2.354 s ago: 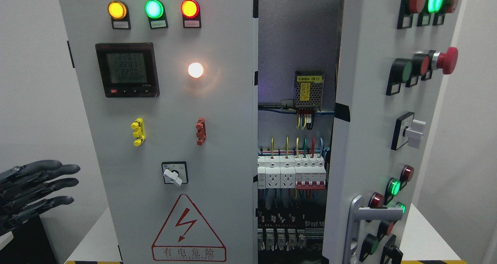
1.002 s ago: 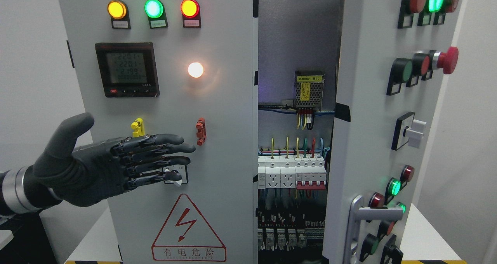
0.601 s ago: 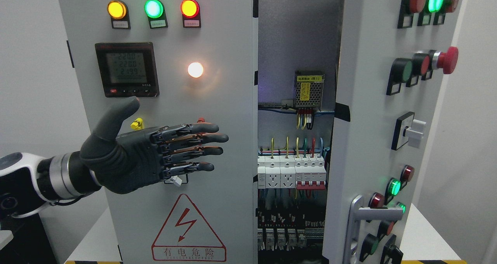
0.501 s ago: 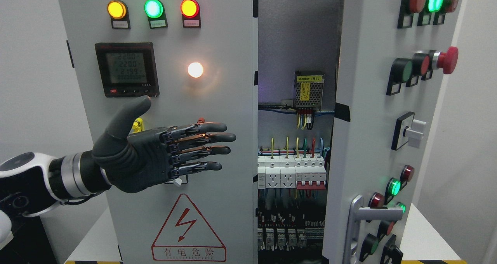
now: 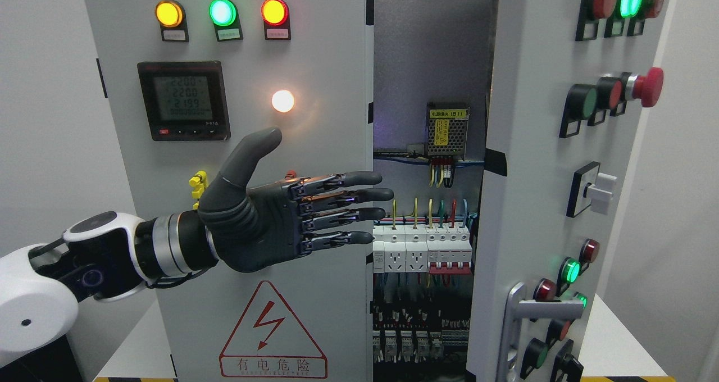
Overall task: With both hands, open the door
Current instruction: 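Raise the left hand toward the gap at the ajar door's edge, then insert the left hand fingers behind the edge of the ajar door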
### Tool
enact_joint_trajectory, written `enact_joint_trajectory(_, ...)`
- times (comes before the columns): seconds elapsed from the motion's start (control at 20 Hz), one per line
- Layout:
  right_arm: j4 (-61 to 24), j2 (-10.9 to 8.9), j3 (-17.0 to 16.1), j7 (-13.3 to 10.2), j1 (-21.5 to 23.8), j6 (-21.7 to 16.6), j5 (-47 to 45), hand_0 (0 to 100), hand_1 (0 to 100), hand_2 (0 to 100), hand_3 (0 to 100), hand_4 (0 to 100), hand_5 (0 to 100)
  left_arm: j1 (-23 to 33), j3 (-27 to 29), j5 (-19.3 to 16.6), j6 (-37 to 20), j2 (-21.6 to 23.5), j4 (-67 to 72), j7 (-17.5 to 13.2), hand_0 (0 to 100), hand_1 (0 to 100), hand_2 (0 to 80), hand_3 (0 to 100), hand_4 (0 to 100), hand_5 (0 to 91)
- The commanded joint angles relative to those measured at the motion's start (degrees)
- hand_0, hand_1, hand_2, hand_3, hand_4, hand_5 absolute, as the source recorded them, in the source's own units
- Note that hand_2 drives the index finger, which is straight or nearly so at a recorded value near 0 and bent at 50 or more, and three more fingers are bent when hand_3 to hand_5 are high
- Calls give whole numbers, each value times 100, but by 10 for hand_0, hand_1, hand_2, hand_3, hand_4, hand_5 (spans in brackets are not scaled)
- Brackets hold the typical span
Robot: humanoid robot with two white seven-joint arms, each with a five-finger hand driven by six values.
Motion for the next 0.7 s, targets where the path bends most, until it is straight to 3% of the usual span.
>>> enact_joint_trajectory(0.0,-5,3,0,-1,0,3,0,106,0,0,0,0,0,-473,-267,422,72,-1109,372,147,0,0,0,0,30,0)
enact_joint_trajectory(0.2,-5,3,0,-1,0,3,0,106,0,0,0,0,0,-703,-267,547,160,-1584,619,164,0,0,0,0,30,0)
enact_joint_trajectory(0.65,-5,-5,0,-1,0,3,0,107,0,0,0,0,0,-747,-276,494,169,-2006,619,445,0,0,0,0,31,0)
